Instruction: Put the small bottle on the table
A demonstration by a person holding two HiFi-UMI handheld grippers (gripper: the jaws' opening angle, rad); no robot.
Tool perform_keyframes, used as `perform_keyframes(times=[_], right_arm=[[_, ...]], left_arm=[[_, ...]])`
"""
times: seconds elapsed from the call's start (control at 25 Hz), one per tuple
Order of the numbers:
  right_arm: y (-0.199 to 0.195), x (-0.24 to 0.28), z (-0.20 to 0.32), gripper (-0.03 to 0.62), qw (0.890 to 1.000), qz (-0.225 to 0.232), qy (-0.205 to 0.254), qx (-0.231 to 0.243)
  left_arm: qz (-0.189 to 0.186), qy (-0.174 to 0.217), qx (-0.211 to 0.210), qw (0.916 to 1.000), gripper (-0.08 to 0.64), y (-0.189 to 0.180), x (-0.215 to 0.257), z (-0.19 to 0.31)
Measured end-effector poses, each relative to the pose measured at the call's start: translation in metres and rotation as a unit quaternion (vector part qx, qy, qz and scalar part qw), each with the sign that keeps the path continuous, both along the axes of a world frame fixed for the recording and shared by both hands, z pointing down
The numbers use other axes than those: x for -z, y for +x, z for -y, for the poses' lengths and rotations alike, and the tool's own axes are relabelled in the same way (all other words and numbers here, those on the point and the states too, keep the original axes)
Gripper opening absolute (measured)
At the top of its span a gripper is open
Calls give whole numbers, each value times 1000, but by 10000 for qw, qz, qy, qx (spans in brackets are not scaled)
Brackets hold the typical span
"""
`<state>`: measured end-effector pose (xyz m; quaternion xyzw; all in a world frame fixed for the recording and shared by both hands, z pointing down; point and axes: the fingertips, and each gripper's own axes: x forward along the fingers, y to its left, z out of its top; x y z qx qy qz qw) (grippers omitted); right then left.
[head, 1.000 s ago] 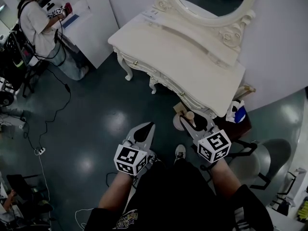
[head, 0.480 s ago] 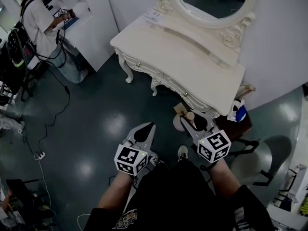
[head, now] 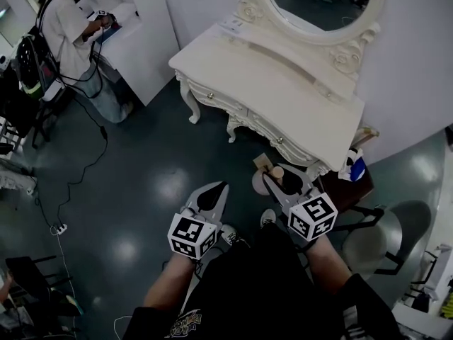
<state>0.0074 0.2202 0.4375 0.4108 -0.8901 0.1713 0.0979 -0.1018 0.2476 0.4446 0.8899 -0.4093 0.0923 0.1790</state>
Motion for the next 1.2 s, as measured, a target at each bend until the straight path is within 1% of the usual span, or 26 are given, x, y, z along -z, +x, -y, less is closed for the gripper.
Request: perform_keyframes(times=[0.2, 0.4, 0.6, 0.96, 1.2], right_arm=[[-4, -5, 12, 166, 9999, -17, -43, 109], [-1, -13, 36, 166, 9997, -8, -84, 234], [-2, -10, 62, 166, 9991, 23, -62, 425], [17, -13, 119, 166, 9989, -70, -90, 460], [31, -18, 152, 166, 9991, -87, -124, 401]], left_arm=[[-28, -67, 113, 9999, 0, -3, -7, 10], [-1, -80, 274, 9996, 0, -2, -11, 27], [54, -61, 468, 9989, 0, -4, -7, 50], [-5, -172, 523, 9985, 0, 14, -14, 101], [4, -221, 454, 9987, 0, 27, -20, 131]])
